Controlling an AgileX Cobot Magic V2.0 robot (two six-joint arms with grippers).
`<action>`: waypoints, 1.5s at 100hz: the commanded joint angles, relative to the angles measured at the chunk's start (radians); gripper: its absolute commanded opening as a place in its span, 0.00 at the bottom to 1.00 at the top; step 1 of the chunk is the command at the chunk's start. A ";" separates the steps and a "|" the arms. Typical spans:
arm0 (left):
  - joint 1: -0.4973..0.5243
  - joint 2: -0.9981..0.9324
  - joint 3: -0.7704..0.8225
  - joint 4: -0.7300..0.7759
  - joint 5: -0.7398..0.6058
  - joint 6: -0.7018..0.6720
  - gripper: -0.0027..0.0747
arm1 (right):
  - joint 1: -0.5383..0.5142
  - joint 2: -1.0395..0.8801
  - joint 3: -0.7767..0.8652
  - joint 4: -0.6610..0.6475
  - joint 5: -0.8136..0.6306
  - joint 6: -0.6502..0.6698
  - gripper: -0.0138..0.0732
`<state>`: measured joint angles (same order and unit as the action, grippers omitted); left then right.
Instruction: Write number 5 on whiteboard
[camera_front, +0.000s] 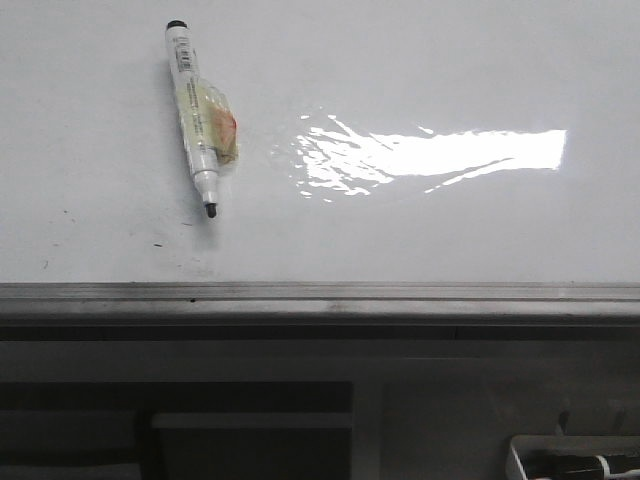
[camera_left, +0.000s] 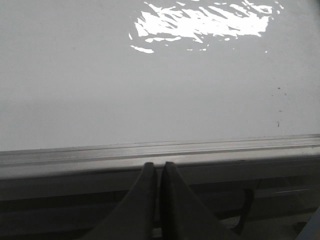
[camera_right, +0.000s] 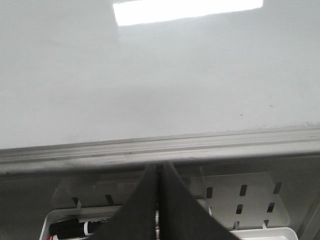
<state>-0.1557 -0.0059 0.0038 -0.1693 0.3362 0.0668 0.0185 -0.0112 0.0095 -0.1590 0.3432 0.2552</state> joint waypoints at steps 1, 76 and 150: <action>-0.002 -0.028 0.018 -0.013 -0.058 -0.007 0.01 | -0.006 -0.016 0.027 -0.010 -0.031 -0.006 0.09; -0.002 -0.028 0.018 -0.013 -0.058 -0.007 0.01 | -0.006 -0.016 0.027 -0.018 -0.031 -0.006 0.09; -0.002 -0.028 0.018 -0.881 -0.488 -0.013 0.01 | -0.006 -0.016 0.025 0.159 -0.483 0.244 0.09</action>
<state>-0.1557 -0.0059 0.0038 -0.9528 -0.0532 0.0630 0.0185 -0.0112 0.0158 -0.0571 -0.0971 0.4766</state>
